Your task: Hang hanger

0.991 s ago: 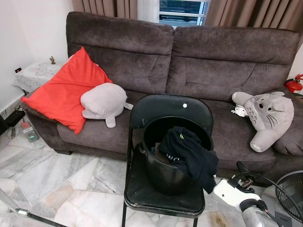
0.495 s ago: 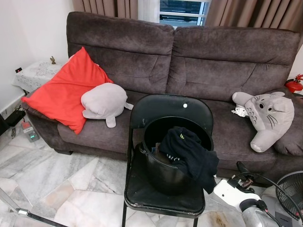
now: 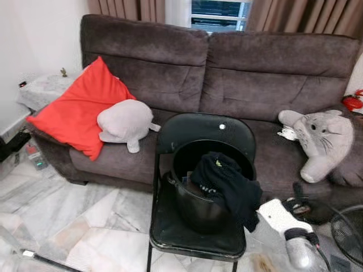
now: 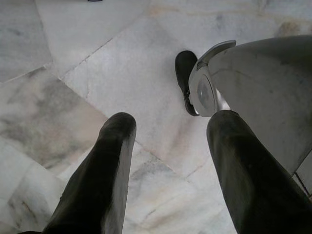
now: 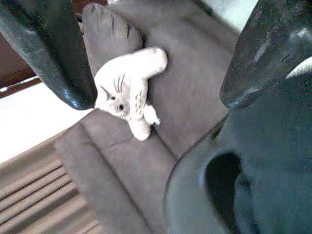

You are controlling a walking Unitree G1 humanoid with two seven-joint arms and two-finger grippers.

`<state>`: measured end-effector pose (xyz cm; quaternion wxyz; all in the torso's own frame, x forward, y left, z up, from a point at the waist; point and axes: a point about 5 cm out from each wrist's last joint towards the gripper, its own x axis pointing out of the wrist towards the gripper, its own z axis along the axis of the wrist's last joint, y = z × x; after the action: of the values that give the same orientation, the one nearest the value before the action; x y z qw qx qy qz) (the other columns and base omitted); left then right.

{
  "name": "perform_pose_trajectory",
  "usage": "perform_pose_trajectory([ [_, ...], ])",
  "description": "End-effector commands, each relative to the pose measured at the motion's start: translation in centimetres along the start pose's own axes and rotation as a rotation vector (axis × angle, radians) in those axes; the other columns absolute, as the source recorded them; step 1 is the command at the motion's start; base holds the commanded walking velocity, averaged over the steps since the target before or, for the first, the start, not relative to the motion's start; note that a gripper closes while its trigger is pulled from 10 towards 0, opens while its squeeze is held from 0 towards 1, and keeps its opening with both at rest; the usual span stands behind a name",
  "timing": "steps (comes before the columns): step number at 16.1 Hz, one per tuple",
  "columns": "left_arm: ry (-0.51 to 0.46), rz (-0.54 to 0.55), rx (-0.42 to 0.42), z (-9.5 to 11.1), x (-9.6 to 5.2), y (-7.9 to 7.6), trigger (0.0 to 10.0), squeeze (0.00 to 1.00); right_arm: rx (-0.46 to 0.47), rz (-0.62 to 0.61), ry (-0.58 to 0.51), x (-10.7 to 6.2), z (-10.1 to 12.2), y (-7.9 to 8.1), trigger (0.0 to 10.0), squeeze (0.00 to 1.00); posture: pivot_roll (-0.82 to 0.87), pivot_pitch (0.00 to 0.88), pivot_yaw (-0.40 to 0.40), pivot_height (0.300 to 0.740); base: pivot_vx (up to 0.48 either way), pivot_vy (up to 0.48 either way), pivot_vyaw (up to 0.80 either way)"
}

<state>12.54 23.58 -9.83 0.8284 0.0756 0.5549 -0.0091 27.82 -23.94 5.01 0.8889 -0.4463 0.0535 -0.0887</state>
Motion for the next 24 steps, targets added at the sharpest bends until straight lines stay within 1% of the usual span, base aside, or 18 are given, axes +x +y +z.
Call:
perform_pose_trajectory([
  [1,0.012,0.002,0.018,-0.3,-0.1,0.2,10.0,0.00,0.048,-0.029,0.010,-0.3,0.0,-0.3,10.0,0.00,0.06,0.000,-0.015,0.740,0.000,0.000,0.00],
  [2,0.013,-0.001,0.017,-0.3,-0.1,0.2,10.0,0.00,0.103,-0.067,-0.010,-1.1,0.8,-0.5,10.0,0.00,0.06,0.000,-0.016,0.740,0.000,0.000,0.00],
  [3,0.013,-0.001,0.015,-0.3,0.0,0.1,10.0,0.00,0.216,-0.095,-0.004,-1.6,1.0,-0.5,10.0,0.00,0.06,0.000,-0.016,0.740,0.000,0.000,0.00],
  [4,0.012,-0.001,0.014,-0.2,0.0,0.1,10.0,0.00,0.377,-0.112,0.031,-1.7,1.0,-0.4,10.0,0.00,0.06,0.000,-0.015,0.740,0.000,0.000,0.00],
  [5,0.012,-0.002,0.015,-0.2,0.0,0.1,10.0,0.00,0.622,-0.126,0.078,-1.7,1.0,-0.2,10.0,0.00,0.05,0.000,-0.014,0.740,0.000,0.000,0.00],
  [6,0.010,-0.003,0.015,-0.2,0.0,0.1,10.0,0.00,0.797,-0.153,0.085,-1.6,1.4,-0.4,10.0,0.00,0.05,0.000,-0.015,0.740,0.000,0.000,0.00],
  [7,0.007,-0.002,0.011,-0.2,0.0,0.1,10.0,0.00,0.841,-0.167,0.080,-1.6,1.6,-0.6,10.0,0.00,0.05,0.000,-0.016,0.740,0.000,0.000,0.00],
  [9,0.004,0.001,0.004,-0.2,0.0,0.1,10.0,0.00,0.906,-0.177,0.062,-1.6,2.4,-0.7,10.0,0.00,0.06,0.000,-0.017,0.740,0.000,0.000,0.00],
  [11,0.000,0.001,0.001,-0.2,0.0,0.1,10.0,0.00,0.946,-0.170,0.043,-1.8,3.0,-0.6,10.0,0.00,0.06,0.000,-0.017,0.740,0.000,0.000,0.00],
  [12,-0.001,0.002,0.001,-0.2,0.0,0.1,10.0,0.00,0.951,-0.172,0.043,-1.8,3.0,-0.6,10.0,0.00,0.06,0.000,-0.018,0.740,0.000,0.000,0.00],
  [13,0.000,0.004,-0.003,-0.2,0.0,0.1,10.0,0.00,0.983,-0.173,0.043,-1.7,2.9,-0.8,10.0,0.00,0.06,0.000,-0.020,0.740,0.000,0.000,0.00],
  [15,0.001,0.005,-0.009,-0.2,0.0,0.0,10.0,0.00,0.978,-0.176,0.063,-1.6,2.5,-1.0,10.0,0.00,0.06,0.000,-0.022,0.740,0.000,0.000,0.00],
  [17,0.002,0.002,-0.015,-0.3,0.0,0.0,10.0,0.00,0.990,-0.179,0.074,-1.5,2.4,-1.2,10.0,0.00,0.06,0.000,-0.024,0.740,0.000,0.000,-0.59],
  [18,0.002,0.001,-0.017,-0.3,0.0,0.0,10.0,0.00,0.990,-0.177,0.071,-1.5,2.4,-1.2,10.0,0.00,0.06,0.000,-0.026,0.740,0.247,0.000,-0.74],
  [24,0.000,0.000,-0.023,-0.3,0.0,-0.1,10.0,0.00,0.970,-0.158,0.049,-1.3,2.9,-1.1,10.0,0.00,0.06,0.000,-0.031,0.740,0.267,0.000,0.00],
])
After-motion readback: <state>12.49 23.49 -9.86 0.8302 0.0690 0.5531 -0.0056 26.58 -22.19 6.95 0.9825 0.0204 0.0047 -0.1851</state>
